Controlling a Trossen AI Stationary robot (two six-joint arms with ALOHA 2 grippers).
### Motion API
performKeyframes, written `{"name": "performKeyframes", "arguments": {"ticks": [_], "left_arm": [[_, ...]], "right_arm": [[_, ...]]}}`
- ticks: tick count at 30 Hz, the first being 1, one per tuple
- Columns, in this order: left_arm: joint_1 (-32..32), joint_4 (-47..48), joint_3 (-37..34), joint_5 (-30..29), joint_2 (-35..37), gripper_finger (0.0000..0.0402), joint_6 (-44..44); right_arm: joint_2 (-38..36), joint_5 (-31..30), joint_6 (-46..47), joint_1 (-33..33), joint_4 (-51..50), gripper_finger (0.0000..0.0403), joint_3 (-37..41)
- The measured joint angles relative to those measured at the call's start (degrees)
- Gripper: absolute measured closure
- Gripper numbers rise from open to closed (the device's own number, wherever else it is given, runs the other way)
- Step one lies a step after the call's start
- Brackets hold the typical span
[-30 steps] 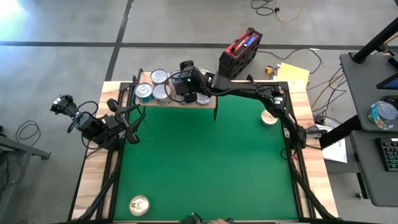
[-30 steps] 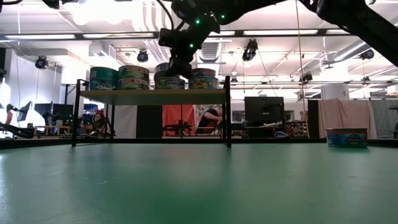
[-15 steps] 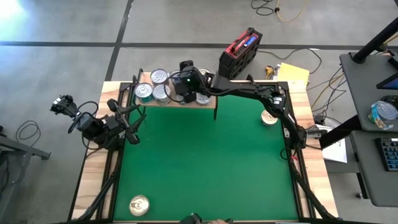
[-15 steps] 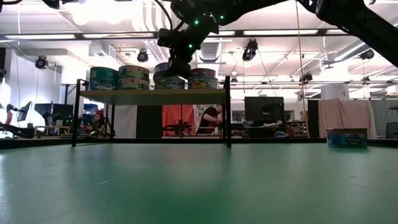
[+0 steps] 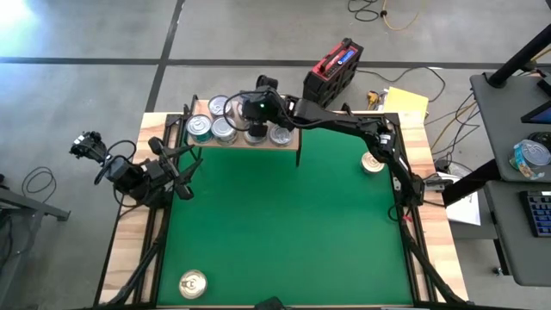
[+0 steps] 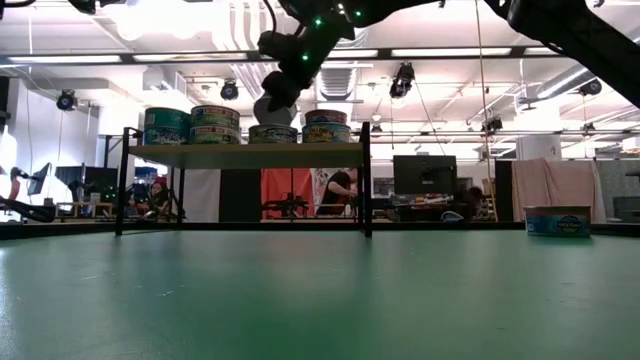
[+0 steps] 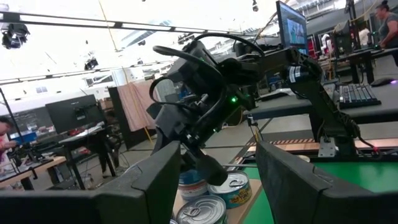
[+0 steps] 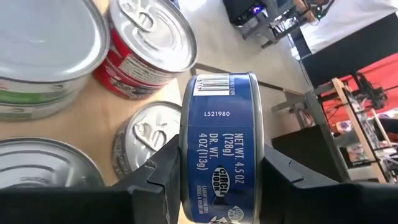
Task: Stack canned seafood by type on shelf
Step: Stack the center dark blue tuna can on top of the dark blue tuna can on the shelf
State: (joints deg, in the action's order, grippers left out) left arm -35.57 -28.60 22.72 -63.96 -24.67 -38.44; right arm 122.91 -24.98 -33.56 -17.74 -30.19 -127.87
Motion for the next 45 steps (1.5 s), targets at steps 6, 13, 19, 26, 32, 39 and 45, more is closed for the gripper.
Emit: {"name": "performKeyframes", "arguments": {"ticks": [6, 13, 19, 26, 32, 39, 45], "left_arm": [[0.0, 0.57, 0.02, 0.0, 0.0, 0.0208, -0.01], [0.0, 1.02, 0.01, 0.0, -0.02, 0.0208, -0.01], [0.0, 1.23, 0.0, 0.0, -0.02, 0.0208, -0.02], [0.02, 1.25, 0.02, 0.0, -0.02, 0.0208, -0.01], [0.02, 1.25, 0.02, 0.0, -0.02, 0.0208, -0.02], [0.02, 1.27, 0.02, 0.0, -0.02, 0.0208, 0.0], [0.02, 1.31, 0.01, 0.0, -0.02, 0.0208, -0.01]], "right_arm": [[0.56, 1.39, -1.77, 0.36, -1.21, 0.0272, 0.05], [0.96, 1.4, -3.36, 0.37, -1.26, 0.0272, 0.13], [0.96, 1.53, -4.03, 0.37, -1.57, 0.0272, 0.23], [0.96, 2.67, -4.63, 0.74, -1.48, 0.0264, 0.52], [0.96, 2.67, -4.63, 0.74, -1.44, 0.0261, 0.52], [0.96, 2.67, -4.61, 0.74, -1.33, 0.0258, 0.52], [0.96, 2.61, -4.61, 0.74, -1.2, 0.0232, 0.52]]}}
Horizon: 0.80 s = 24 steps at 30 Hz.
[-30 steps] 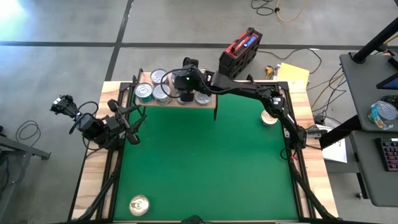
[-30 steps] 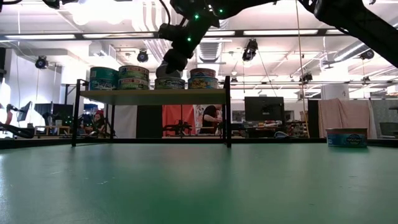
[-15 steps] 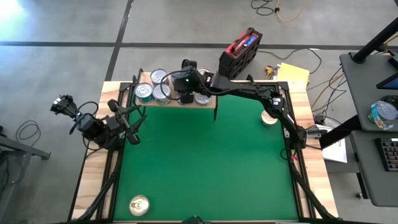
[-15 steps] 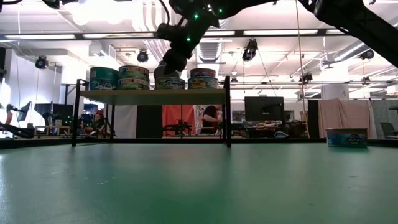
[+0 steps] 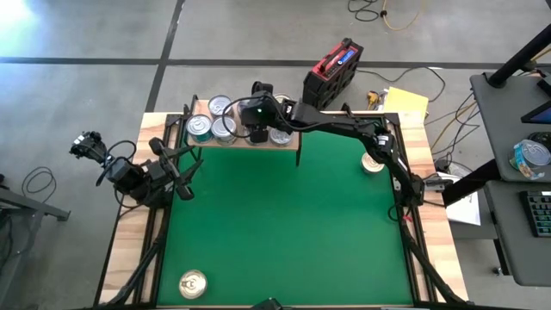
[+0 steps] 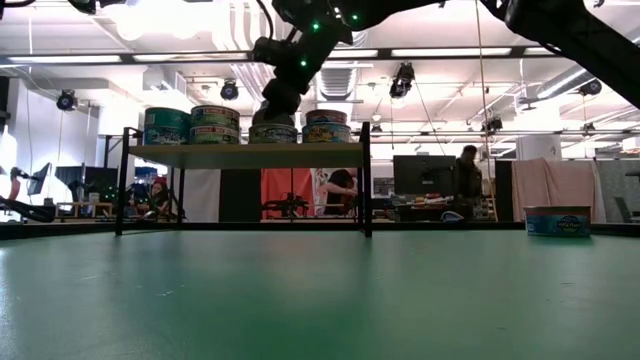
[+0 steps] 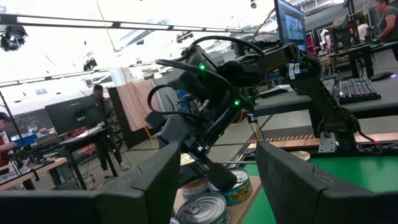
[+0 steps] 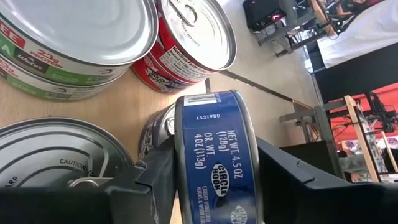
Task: Stack canned seafood by type on shelf
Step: Stack the center dark blue tuna can on top of the dark blue tuna can on the shelf
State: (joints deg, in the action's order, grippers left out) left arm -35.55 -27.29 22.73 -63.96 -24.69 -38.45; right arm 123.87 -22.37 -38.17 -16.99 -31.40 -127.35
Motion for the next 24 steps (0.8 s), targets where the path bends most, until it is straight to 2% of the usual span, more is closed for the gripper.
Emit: {"name": "performKeyframes", "arguments": {"ticks": [18, 24], "left_arm": [[0.0, 0.02, 0.01, 0.0, 0.0, 0.0208, 0.0], [-0.02, 0.09, 0.01, 0.0, 0.0, 0.0208, -0.01]], "right_arm": [[0.0, 0.07, -2.94, 0.24, 0.71, 0.0264, 0.0], [0.0, 0.04, -3.77, 0.22, 1.37, 0.0254, 0.02]]}}
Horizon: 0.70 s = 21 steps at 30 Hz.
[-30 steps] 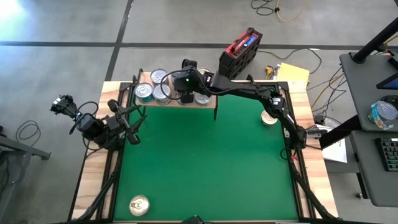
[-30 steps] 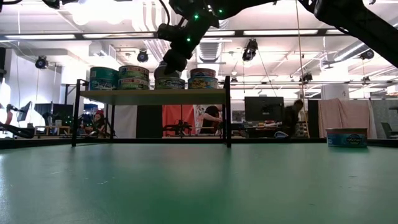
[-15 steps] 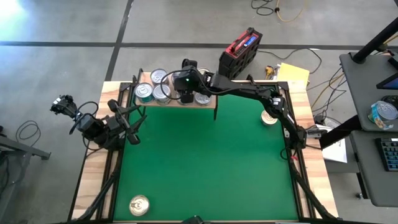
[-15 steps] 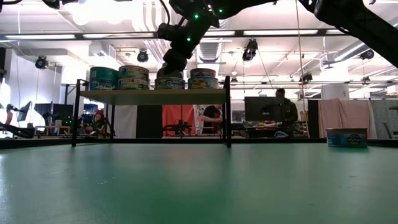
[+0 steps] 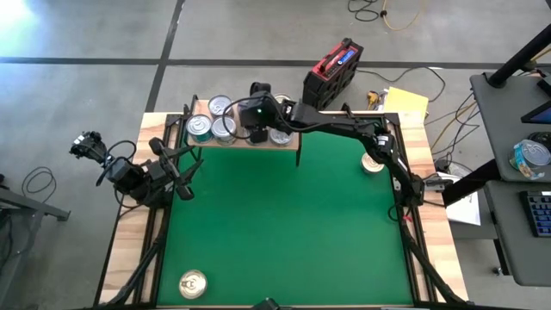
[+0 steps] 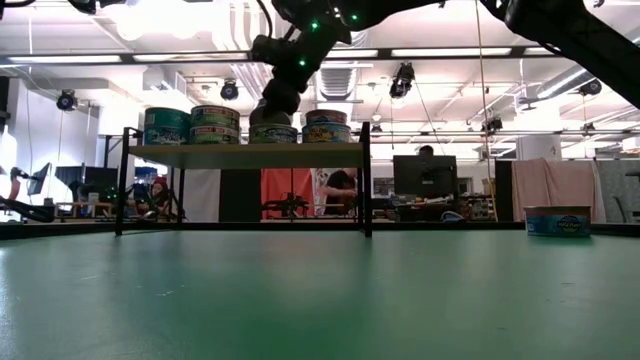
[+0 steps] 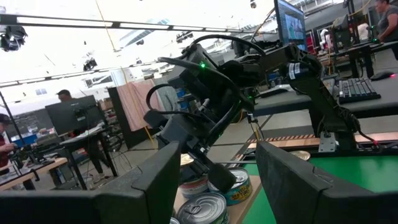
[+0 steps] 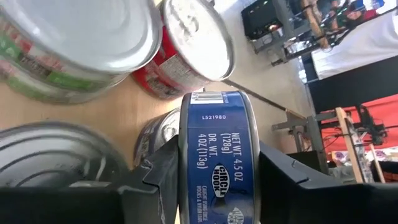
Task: Stack canned seafood by type on shelf
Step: Stack the center dark blue tuna can on top of the dark blue tuna can on the shelf
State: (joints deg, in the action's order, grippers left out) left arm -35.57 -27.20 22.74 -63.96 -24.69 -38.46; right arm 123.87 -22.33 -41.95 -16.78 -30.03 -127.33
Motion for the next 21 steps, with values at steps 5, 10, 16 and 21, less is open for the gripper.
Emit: {"name": "performKeyframes", "arguments": {"ticks": [5, 10, 16, 21], "left_arm": [[0.0, 0.0, 0.0, 0.0, 0.0, 0.0208, 0.01], [0.01, 0.02, 0.0, 0.0, 0.0, 0.0208, 0.01], [0.0, 0.04, -0.02, 0.0, 0.0, 0.0208, 0.02], [0.0, 0.28, 0.0, 0.0, 0.02, 0.0208, 0.02]], "right_arm": [[0.0, 0.14, -0.77, 0.0, 2.24, 0.0257, 0.02], [0.0, 1.75, -0.73, -0.11, 2.18, 0.0261, 0.25], [0.0, 1.76, -0.73, -0.39, 2.87, 0.0255, 0.57], [0.47, 1.68, -1.19, -0.52, 2.94, 0.0262, 0.57]]}}
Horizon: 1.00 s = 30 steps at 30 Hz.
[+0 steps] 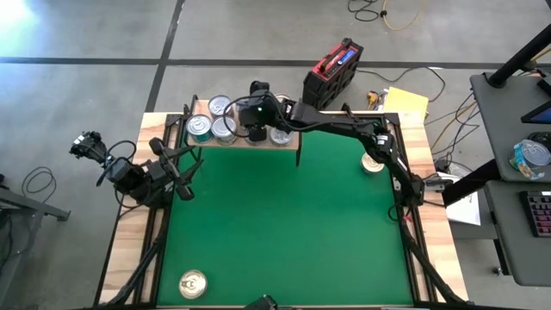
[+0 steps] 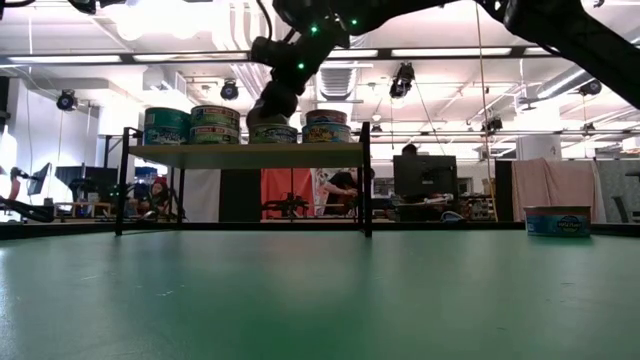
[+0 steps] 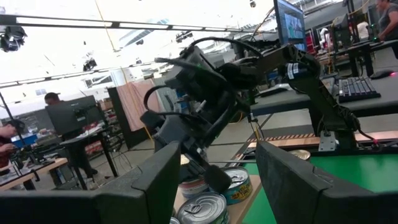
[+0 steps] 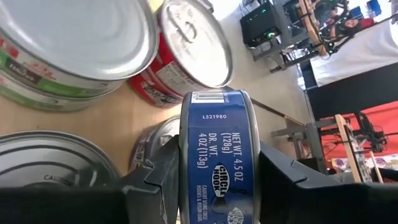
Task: Stack canned seafood by type on shelf
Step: Stack the center dark blue tuna can on top of the dark blue tuna can on the shelf
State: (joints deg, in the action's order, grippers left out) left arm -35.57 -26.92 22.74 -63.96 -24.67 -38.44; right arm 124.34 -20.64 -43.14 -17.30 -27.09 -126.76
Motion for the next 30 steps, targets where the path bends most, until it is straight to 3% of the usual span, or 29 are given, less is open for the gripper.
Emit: {"name": "performKeyframes", "arguments": {"ticks": [15, 30], "left_arm": [[0.0, 0.02, 0.0, 0.0, -0.01, 0.0208, 0.0], [0.0, 0.04, 0.0, 0.0, 0.0, 0.0208, 0.0]], "right_arm": [[1.08, -0.56, -0.43, 0.13, 0.28, 0.0256, 0.0], [1.26, -0.23, -0.34, 0.15, -1.38, 0.019, 0.02]]}}
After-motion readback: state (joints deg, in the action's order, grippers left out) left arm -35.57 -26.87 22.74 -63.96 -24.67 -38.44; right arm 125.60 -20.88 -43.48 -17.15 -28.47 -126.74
